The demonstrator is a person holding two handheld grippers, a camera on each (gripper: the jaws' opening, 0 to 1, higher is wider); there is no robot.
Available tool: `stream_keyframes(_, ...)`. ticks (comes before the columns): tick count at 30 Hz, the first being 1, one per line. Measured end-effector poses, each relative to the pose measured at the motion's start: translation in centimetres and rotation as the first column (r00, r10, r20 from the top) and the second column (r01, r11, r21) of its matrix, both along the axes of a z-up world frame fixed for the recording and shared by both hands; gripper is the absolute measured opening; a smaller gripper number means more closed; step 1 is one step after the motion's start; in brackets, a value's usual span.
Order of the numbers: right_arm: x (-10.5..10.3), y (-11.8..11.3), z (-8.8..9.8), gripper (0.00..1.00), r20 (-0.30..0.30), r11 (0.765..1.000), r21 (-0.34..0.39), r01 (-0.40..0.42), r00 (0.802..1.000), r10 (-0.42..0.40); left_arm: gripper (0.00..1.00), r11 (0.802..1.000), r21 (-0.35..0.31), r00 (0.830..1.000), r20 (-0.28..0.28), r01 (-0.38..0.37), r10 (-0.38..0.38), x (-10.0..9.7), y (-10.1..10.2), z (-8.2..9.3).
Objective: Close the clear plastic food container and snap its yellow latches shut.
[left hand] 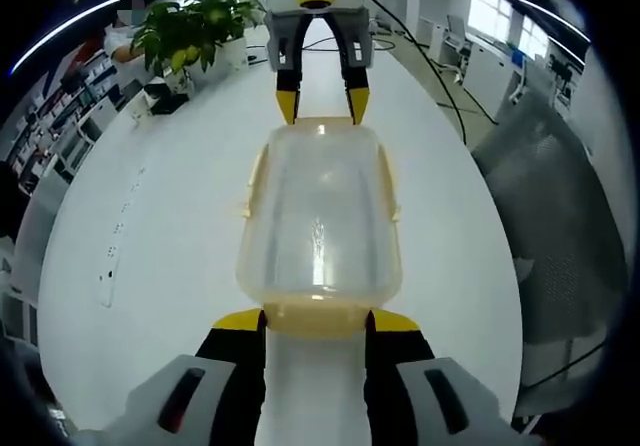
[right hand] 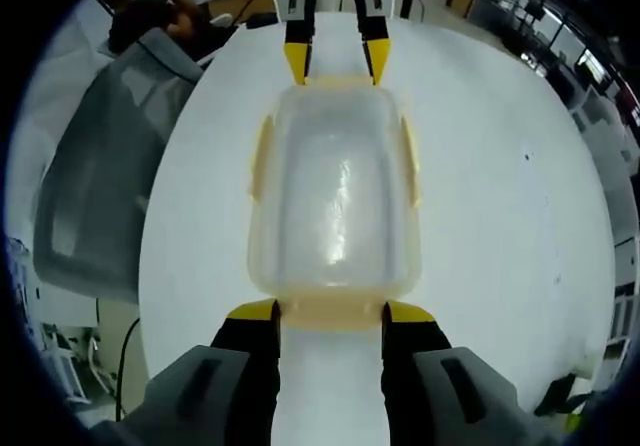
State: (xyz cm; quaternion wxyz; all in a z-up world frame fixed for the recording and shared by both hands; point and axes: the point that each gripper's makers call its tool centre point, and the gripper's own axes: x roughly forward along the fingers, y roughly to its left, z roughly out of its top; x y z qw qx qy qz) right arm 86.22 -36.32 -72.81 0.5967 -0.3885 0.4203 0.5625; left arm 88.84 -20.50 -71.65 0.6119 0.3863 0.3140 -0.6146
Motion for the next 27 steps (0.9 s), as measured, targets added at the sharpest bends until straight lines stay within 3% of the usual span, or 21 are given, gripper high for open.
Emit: stream_keyframes(27,0.33,-0.36,-0.01,0.37,0.013,1.0,-0.02,-0.017,1.0,0.017,0.33,1.0,-0.006,1.0,0.005,0.009,-0.009,-0.09,-0.21,-0.18)
